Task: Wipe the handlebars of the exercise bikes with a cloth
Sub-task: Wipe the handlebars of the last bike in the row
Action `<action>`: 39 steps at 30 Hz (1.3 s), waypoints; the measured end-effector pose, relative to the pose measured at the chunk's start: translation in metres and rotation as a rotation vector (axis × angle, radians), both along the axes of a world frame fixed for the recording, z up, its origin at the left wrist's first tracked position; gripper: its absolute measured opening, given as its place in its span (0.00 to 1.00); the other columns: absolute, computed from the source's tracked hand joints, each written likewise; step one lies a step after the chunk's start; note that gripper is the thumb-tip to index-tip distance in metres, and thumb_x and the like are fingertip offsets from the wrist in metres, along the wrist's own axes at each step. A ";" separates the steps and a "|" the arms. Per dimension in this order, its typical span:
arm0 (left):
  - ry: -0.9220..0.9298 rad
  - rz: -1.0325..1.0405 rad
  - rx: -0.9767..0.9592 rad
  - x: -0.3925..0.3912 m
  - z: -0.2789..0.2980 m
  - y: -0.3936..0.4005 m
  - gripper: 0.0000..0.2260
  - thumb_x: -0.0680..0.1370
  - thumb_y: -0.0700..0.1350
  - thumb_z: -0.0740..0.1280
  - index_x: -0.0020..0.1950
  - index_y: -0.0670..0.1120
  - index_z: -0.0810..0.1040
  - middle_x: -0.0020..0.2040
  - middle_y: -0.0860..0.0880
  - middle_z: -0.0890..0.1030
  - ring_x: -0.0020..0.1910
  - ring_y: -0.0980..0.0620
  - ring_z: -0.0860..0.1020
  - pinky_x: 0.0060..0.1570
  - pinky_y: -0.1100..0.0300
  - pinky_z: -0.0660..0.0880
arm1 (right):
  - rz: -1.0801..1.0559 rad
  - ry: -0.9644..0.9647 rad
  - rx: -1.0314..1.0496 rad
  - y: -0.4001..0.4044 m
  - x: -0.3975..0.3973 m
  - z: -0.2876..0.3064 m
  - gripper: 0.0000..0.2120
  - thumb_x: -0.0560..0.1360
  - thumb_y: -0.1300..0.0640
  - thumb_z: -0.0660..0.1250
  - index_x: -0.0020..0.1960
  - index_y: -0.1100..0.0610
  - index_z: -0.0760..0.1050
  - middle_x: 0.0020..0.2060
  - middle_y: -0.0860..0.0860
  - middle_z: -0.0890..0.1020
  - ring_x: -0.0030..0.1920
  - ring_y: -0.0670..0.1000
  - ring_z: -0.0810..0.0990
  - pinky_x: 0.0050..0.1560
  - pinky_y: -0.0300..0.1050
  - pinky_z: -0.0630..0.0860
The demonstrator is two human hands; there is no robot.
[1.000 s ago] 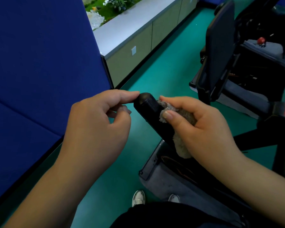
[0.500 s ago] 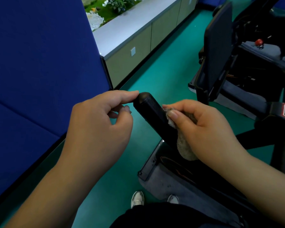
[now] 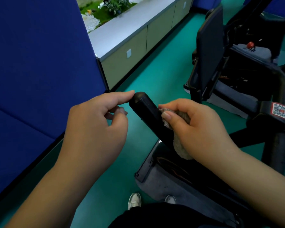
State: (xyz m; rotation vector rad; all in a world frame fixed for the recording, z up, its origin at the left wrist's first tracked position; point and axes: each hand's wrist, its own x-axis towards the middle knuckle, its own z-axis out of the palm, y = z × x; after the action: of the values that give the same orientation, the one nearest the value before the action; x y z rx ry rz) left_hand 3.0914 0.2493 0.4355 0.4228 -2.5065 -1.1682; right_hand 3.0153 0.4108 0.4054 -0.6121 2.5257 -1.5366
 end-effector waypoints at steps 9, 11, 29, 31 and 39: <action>0.042 0.040 0.056 -0.001 -0.008 -0.014 0.17 0.77 0.38 0.62 0.57 0.59 0.75 0.44 0.68 0.81 0.37 0.47 0.80 0.39 0.59 0.75 | 0.338 0.482 0.188 -0.051 -0.030 0.037 0.11 0.75 0.54 0.63 0.51 0.55 0.82 0.45 0.50 0.81 0.47 0.49 0.79 0.50 0.45 0.75; 0.050 0.060 0.073 -0.001 -0.011 -0.019 0.17 0.77 0.37 0.61 0.58 0.58 0.73 0.45 0.67 0.81 0.39 0.49 0.80 0.38 0.62 0.75 | 0.463 0.517 0.332 -0.052 -0.038 0.045 0.12 0.74 0.52 0.62 0.51 0.54 0.82 0.47 0.50 0.81 0.47 0.51 0.79 0.50 0.50 0.75; 0.134 -0.090 0.308 0.023 0.007 0.000 0.07 0.73 0.54 0.65 0.44 0.55 0.81 0.37 0.58 0.83 0.37 0.61 0.80 0.34 0.73 0.73 | 0.142 0.427 -0.371 -0.033 0.014 0.025 0.12 0.71 0.62 0.71 0.51 0.56 0.71 0.50 0.54 0.78 0.54 0.51 0.79 0.55 0.47 0.77; 0.128 -0.133 0.422 0.025 0.010 0.005 0.09 0.73 0.56 0.67 0.44 0.52 0.82 0.38 0.58 0.84 0.38 0.61 0.81 0.35 0.72 0.74 | 0.150 0.384 -0.406 -0.040 0.021 0.020 0.12 0.70 0.62 0.70 0.49 0.56 0.70 0.48 0.56 0.76 0.53 0.54 0.79 0.53 0.51 0.77; 0.210 0.062 0.803 0.030 -0.011 0.002 0.12 0.73 0.51 0.68 0.42 0.42 0.79 0.40 0.44 0.83 0.41 0.45 0.81 0.45 0.45 0.78 | 0.289 0.305 -0.348 -0.045 0.033 0.012 0.13 0.71 0.61 0.72 0.55 0.59 0.78 0.52 0.51 0.81 0.58 0.49 0.79 0.59 0.48 0.76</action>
State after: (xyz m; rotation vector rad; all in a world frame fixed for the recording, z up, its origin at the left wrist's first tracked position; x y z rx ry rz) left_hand 3.1212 0.2511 0.4244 0.5233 -1.7462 -2.0413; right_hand 3.0483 0.3659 0.4176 -1.2839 2.2323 -1.9002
